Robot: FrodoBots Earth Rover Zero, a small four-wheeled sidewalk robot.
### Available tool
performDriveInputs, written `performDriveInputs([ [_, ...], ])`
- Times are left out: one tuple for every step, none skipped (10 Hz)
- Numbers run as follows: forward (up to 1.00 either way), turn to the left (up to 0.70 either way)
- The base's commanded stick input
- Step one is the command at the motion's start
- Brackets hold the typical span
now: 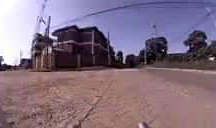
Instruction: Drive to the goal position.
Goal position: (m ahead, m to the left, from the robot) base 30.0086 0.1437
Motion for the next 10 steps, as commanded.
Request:
performDriveInputs([
  [1.0,0.0],
  [1.0,0.0],
  [1.0,0.0],
  [1.0,0.0],
  [1.0,0.0],
  [1.0,-0.31],
  [1.0,-0.4],
  [1.0,-0.34],
  [1.0,-0.08],
  [1.0,0.0],
])
